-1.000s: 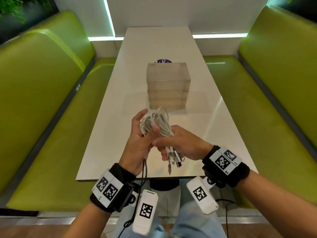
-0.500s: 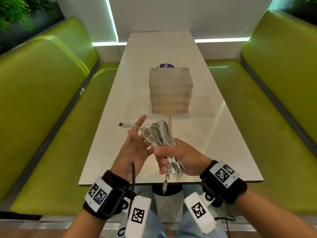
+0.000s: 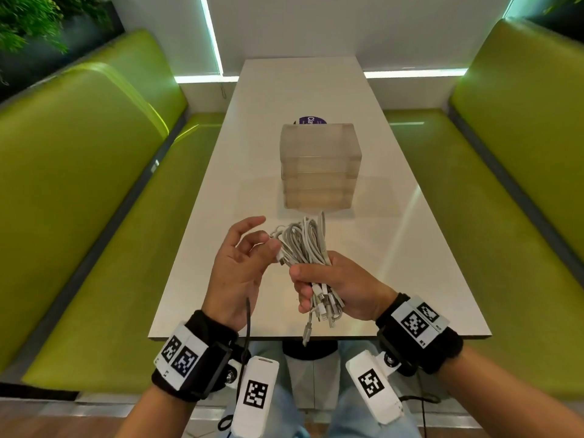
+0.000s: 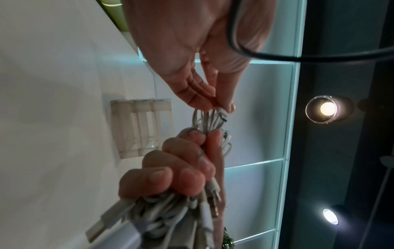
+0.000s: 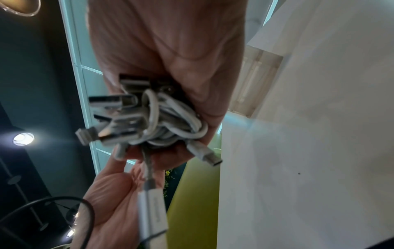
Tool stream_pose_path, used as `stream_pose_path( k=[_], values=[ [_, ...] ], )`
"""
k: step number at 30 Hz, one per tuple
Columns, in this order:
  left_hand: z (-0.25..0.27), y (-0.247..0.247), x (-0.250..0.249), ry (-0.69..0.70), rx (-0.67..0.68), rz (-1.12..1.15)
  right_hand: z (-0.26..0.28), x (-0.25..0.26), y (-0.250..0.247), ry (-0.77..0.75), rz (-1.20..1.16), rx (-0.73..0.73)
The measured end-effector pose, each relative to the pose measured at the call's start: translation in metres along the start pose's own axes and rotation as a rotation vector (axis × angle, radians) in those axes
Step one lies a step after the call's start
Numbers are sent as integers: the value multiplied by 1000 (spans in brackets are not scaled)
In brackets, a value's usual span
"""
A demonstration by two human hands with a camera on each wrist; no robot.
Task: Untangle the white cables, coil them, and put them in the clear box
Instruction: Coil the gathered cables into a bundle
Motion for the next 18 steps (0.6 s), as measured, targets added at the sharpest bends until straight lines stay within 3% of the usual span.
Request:
stream_pose_path(
  k=[4, 8, 11, 15, 18],
  values=[
    [-2, -3, 11, -164, 17, 122, 1, 0, -3, -9, 8, -5],
    [4, -3, 13, -282, 167, 50, 2, 0, -4, -11, -21, 56],
    [10, 6, 13, -274, 235, -66, 1, 4, -3, -6, 42, 119],
    [8, 12, 13, -213, 148, -112, 1, 15, 0, 8, 217, 132],
    [7, 16, 13, -197, 165, -140, 3, 17, -2, 48, 229, 154]
  ],
)
Point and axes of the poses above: each hand's wrist, its own z-axis away from the middle knuckle, its own y-axis out of the palm, x = y × z, the point moved 5 cm from there along -z, towards the middle knuckle, and after that the axes turned 7 degrees about x, right-handed, at the moved point
